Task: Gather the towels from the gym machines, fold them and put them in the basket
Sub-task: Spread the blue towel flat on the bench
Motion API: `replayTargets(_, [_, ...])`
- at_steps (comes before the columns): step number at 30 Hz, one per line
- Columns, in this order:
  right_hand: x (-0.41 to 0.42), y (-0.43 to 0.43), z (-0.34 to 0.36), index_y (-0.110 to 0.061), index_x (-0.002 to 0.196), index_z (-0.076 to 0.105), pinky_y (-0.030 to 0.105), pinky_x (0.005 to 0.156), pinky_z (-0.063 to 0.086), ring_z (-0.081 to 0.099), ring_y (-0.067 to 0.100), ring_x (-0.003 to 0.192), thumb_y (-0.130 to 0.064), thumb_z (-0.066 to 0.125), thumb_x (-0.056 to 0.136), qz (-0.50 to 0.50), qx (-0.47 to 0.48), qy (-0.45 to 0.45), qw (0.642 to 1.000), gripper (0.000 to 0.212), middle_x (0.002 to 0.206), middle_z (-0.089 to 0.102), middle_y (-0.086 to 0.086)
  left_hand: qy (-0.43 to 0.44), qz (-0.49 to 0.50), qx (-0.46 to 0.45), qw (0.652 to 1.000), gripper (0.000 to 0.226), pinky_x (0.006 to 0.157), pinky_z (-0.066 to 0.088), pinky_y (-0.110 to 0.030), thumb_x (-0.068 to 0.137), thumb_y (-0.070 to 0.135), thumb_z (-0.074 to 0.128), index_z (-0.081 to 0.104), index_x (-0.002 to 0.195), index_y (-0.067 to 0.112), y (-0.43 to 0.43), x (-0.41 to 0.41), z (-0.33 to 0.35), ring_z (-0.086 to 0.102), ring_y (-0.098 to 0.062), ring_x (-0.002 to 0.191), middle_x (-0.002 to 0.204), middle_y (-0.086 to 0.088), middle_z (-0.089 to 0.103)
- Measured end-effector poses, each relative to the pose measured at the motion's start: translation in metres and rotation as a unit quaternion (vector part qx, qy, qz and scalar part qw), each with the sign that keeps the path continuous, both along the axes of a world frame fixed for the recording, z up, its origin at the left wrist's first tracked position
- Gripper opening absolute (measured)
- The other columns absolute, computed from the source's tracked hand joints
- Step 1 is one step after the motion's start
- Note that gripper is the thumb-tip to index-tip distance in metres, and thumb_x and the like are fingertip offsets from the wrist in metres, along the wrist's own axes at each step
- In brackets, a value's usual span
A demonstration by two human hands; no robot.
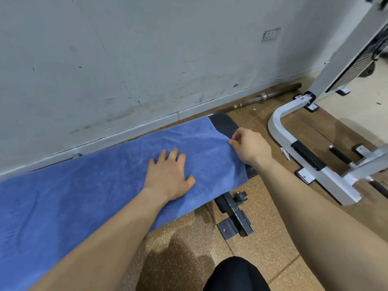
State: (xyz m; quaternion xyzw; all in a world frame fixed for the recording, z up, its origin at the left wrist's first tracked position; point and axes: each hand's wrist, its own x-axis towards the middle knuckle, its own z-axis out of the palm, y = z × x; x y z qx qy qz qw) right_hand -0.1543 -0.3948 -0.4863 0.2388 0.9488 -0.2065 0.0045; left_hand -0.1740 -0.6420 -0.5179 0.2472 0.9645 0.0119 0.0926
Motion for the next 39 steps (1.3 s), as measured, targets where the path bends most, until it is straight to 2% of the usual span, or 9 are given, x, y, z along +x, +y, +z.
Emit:
replayTargets(3, [0.008, 0.0, -0.009, -0.025, 0.115, 0.058, 0.044, 0.082, 0.053, 0.059, 0.027, 0.103, -0.04, 0.052, 0.097, 0.022, 0.038, 0.031, 0.999, 0.024, 0.114, 0.062, 0.002, 0.099, -0.023, 0.074, 0.992, 0.05, 0.082, 0.044, -0.042, 0.088, 0.049, 0.036, 0.058, 0.121, 0.018, 0.028, -0.021, 0.021, 0.058, -0.031, 0.105, 0.119, -0.004, 0.059])
replayTargets(8, [0.037, -0.025, -0.033, -0.014, 0.132, 0.058, 0.045, 0.093, 0.049, 0.055, 0.031, 0.117, -0.035, 0.042, 0.093, 0.109, 0.094, 0.124, 0.982, 0.047, 0.133, 0.057, 0.007, -0.008, -0.067, 0.065, 0.996, 0.05, 0.112, 0.034, -0.046, 0.102, 0.039, 0.034, 0.037, 0.148, 0.02, 0.091, -0.079, 0.011, 0.036, -0.027, 0.141, 0.156, -0.003, 0.036])
replayTargets(10, [0.045, -0.033, -0.043, -0.014, 0.143, 0.05, 0.046, 0.107, 0.042, 0.047, 0.028, 0.134, -0.041, 0.036, 0.096, 0.144, 0.101, 0.093, 0.98, 0.056, 0.148, 0.049, 0.006, -0.046, -0.068, 0.034, 0.996, 0.059, 0.12, 0.019, -0.05, 0.104, 0.046, 0.028, 0.021, 0.156, 0.02, 0.105, -0.095, -0.002, 0.016, -0.023, 0.151, 0.165, -0.002, 0.015])
replayTargets(12, [0.049, -0.035, -0.05, -0.019, 0.158, 0.025, 0.043, 0.123, 0.017, 0.017, 0.019, 0.153, -0.05, 0.026, 0.103, 0.172, 0.083, 0.023, 0.981, 0.063, 0.166, 0.019, 0.001, -0.065, -0.06, 0.021, 0.996, 0.065, 0.122, 0.007, -0.051, 0.103, 0.05, 0.024, 0.008, 0.159, 0.021, 0.112, -0.106, -0.014, 0.001, -0.02, 0.153, 0.167, 0.001, -0.001])
replayTargets(14, [0.047, -0.032, -0.056, -0.023, 0.16, 0.002, 0.041, 0.124, -0.006, -0.011, 0.01, 0.153, -0.056, 0.017, 0.103, 0.188, 0.073, -0.037, 0.979, 0.068, 0.167, -0.008, -0.005, -0.054, -0.057, 0.025, 0.997, 0.067, 0.122, 0.004, -0.051, 0.102, 0.053, 0.023, 0.004, 0.159, 0.022, 0.115, -0.113, -0.021, -0.002, -0.02, 0.153, 0.167, 0.002, -0.005])
replayTargets(19, [0.038, -0.027, -0.055, -0.022, 0.159, -0.01, 0.047, 0.122, -0.014, -0.023, 0.008, 0.149, -0.063, 0.01, 0.1, 0.193, 0.097, -0.087, 0.973, 0.074, 0.164, -0.021, -0.006, -0.016, -0.06, 0.054, 0.997, 0.067, 0.123, 0.0, -0.049, 0.102, 0.055, 0.017, 0.0, 0.159, 0.022, 0.112, -0.114, -0.032, -0.004, -0.018, 0.153, 0.167, 0.003, -0.004])
replayTargets(26, [0.046, -0.094, -0.023, -0.015, 0.16, 0.004, 0.043, 0.124, -0.006, -0.004, 0.015, 0.154, -0.05, 0.024, 0.104, 0.224, 0.042, -0.028, 0.973, 0.069, 0.168, -0.001, 0.0, -0.017, -0.035, 0.251, 0.967, 0.063, 0.124, 0.005, -0.043, 0.104, 0.042, 0.039, 0.017, 0.158, 0.017, 0.035, -0.061, -0.008, 0.007, -0.015, 0.153, 0.166, 0.002, 0.013])
replayTargets(32, [0.06, -0.206, -0.015, -0.012, 0.155, 0.029, 0.042, 0.122, 0.019, 0.026, 0.022, 0.149, -0.053, 0.018, 0.093, 0.301, 0.009, 0.006, 0.953, 0.076, 0.162, 0.029, 0.006, 0.003, 0.12, 0.207, 0.971, 0.062, 0.123, 0.017, -0.043, 0.102, 0.041, 0.044, 0.026, 0.155, 0.015, -0.137, 0.005, 0.009, 0.018, -0.019, 0.151, 0.163, -0.002, 0.022])
replayTargets(39, [0.088, -0.332, -0.015, -0.016, 0.139, 0.047, 0.041, 0.107, 0.035, 0.044, 0.03, 0.126, -0.04, 0.043, 0.099, 0.385, 0.012, -0.002, 0.923, 0.047, 0.145, 0.043, 0.003, -0.006, 0.311, 0.129, 0.942, 0.058, 0.115, 0.032, -0.043, 0.099, 0.037, 0.049, 0.037, 0.15, 0.012, -0.305, 0.072, 0.015, 0.032, -0.03, 0.144, 0.16, -0.007, 0.031])
